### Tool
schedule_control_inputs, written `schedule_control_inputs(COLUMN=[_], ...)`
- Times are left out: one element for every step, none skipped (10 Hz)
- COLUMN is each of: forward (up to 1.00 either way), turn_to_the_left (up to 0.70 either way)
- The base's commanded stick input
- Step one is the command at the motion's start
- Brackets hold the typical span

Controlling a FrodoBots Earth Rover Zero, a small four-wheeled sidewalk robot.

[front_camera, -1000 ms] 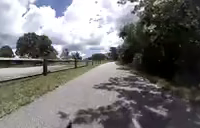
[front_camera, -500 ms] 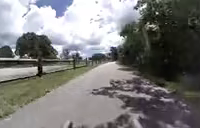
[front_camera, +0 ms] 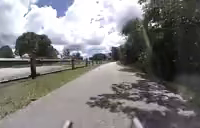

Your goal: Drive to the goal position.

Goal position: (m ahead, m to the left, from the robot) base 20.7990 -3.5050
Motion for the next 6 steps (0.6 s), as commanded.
schedule_control_inputs(forward=[0.7,0.7,0.7,0.7,0.7,0.7], turn_to_the_left=[0.01,0.01,0.01,0.01,-0.2,-0.34])
